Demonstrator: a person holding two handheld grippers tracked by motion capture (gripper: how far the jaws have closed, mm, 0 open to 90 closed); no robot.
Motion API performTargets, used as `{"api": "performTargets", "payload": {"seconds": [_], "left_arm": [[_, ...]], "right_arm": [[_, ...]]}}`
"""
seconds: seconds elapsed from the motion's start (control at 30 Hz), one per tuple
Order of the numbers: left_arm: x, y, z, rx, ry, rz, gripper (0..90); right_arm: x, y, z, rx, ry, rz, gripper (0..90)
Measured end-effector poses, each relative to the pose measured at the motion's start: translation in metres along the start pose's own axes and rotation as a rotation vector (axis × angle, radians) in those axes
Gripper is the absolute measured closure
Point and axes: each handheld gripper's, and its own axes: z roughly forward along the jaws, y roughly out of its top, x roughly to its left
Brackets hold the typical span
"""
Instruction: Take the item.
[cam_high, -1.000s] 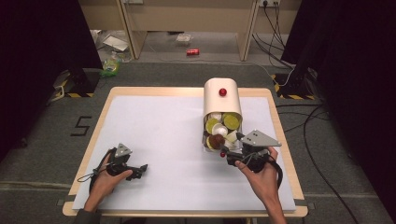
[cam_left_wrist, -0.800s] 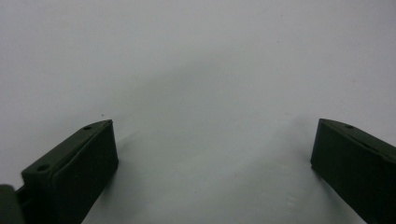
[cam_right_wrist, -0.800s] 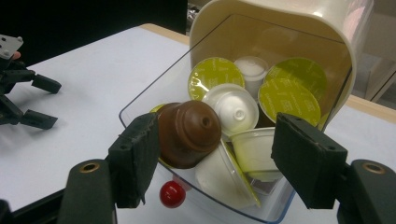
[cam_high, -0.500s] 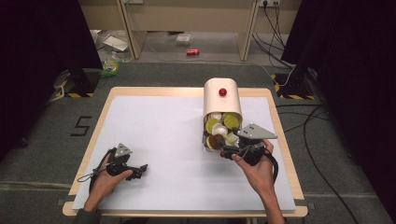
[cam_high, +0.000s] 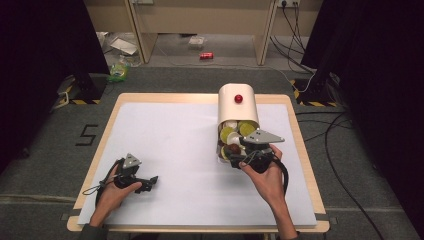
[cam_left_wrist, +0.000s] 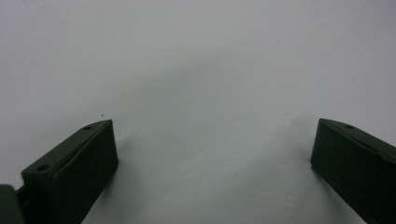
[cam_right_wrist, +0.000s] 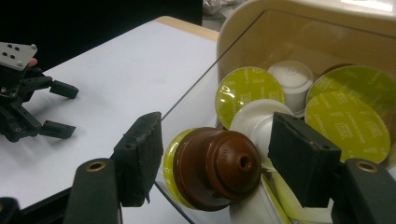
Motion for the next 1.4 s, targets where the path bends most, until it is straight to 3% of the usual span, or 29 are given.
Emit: {"api": "performTargets", "payload": {"seconds": [0.4,0.57,0.83,1.07,1.2,1.4], "left_arm": [[0.0,0.0,0.0,0.0,0.0,0.0,0.0],[0.0,0.0,0.0,0.0,0.0,0.0,0.0],[0.0,0.0,0.0,0.001,0.0,0.0,0.0],[0.0,0.0,0.0,0.0,0.0,-0.001,0.0],[0.0,0.0,0.0,0.0,0.0,0.0,0.0],[0.0,0.0,0.0,0.0,0.0,0.0,0.0]], "right_arm": [[-0.005,-0.001,0.009,0.07,0.007,0.066,36.8],[-0.006,-0.003,0.017,0.109,0.028,0.069,38.3],[-0.003,-0.002,0.018,0.117,0.023,0.079,39.4],[0.007,0.002,0.022,0.082,0.007,0.027,39.5],[0.006,0.003,0.025,0.083,-0.004,0.034,39.1],[0.003,0.002,0.026,0.099,0.027,0.067,39.7]]}}
